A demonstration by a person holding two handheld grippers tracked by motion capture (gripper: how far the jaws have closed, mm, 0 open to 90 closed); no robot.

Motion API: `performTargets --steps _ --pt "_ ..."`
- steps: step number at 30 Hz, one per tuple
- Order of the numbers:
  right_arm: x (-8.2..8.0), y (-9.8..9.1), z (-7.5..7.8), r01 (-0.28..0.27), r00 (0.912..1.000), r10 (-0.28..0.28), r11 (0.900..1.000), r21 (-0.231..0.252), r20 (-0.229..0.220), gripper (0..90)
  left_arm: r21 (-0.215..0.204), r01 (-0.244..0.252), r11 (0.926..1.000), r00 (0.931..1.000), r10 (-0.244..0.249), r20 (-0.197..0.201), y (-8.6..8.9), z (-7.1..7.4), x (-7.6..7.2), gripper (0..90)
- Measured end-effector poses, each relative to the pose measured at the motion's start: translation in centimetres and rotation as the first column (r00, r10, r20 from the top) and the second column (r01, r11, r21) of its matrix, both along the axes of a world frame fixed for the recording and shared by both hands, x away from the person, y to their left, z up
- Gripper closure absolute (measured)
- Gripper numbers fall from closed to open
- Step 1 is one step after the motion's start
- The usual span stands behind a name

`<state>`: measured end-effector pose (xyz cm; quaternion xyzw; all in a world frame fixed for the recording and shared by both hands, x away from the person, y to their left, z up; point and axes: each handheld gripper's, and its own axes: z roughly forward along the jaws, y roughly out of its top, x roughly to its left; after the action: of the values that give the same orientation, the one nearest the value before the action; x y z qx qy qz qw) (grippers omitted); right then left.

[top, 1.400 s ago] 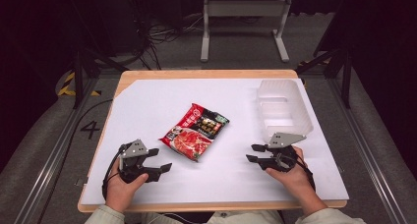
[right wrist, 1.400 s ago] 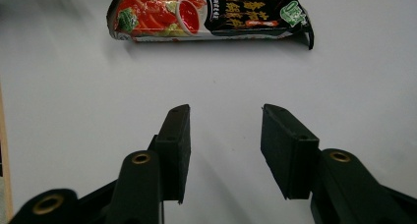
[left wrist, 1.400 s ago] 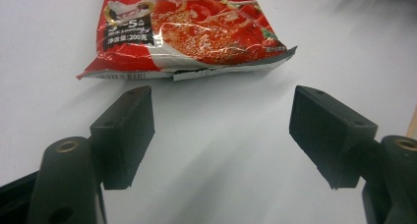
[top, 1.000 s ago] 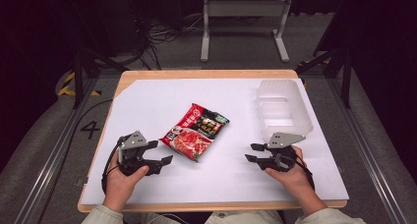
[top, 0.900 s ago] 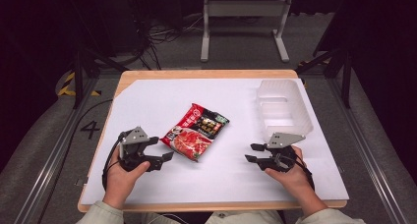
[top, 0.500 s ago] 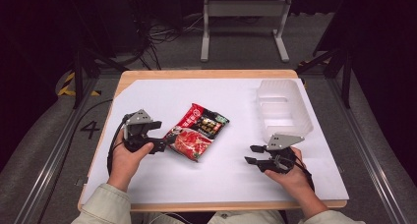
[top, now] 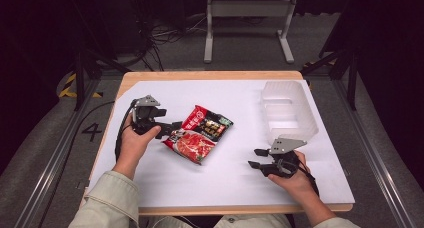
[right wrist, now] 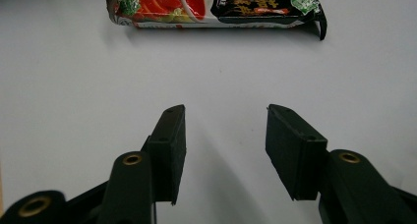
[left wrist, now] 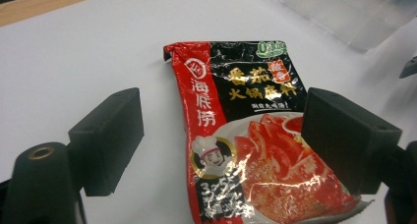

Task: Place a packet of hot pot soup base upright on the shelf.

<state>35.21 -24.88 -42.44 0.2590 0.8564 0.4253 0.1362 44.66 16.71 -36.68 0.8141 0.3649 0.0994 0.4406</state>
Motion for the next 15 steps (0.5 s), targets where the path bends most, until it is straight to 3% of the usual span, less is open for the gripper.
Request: performTargets --steps 3,6,10,14,15 --pt "-0.1 -0.1 -0.1 0.005 1.0 -0.005 1.0 -0.001 -0.004 49.9 -0.015 0.0 0.9999 1.0 0.0 0.003 0.0 0.2 0.6 16.1" --pt "-0.1 -0.1 -0.4 0.006 1.0 -0.006 1.0 -0.008 -0.007 49.8 -0.064 -0.001 0.9979 0.9994 -0.001 -0.035 -0.2 0.3 1.2 15.2" --pt "-0.1 0.1 -0.6 0.007 0.9999 -0.007 0.9999 -0.01 -0.009 49.4 -0.045 -0.021 0.9987 0.9997 0.02 -0.014 -0.5 0.7 1.8 12.7" --pt "-0.2 0.1 -0.6 0.007 0.9999 -0.007 0.9999 -0.011 -0.007 49.4 -0.04 -0.042 0.9983 0.999 0.041 -0.018 -0.6 0.8 2.5 7.3" --pt "-0.3 0.0 -0.6 0.007 1.0 -0.007 0.9999 -0.012 -0.007 49.4 -0.011 -0.031 0.9995 0.9992 0.031 -0.024 -0.7 0.7 2.9 7.3"
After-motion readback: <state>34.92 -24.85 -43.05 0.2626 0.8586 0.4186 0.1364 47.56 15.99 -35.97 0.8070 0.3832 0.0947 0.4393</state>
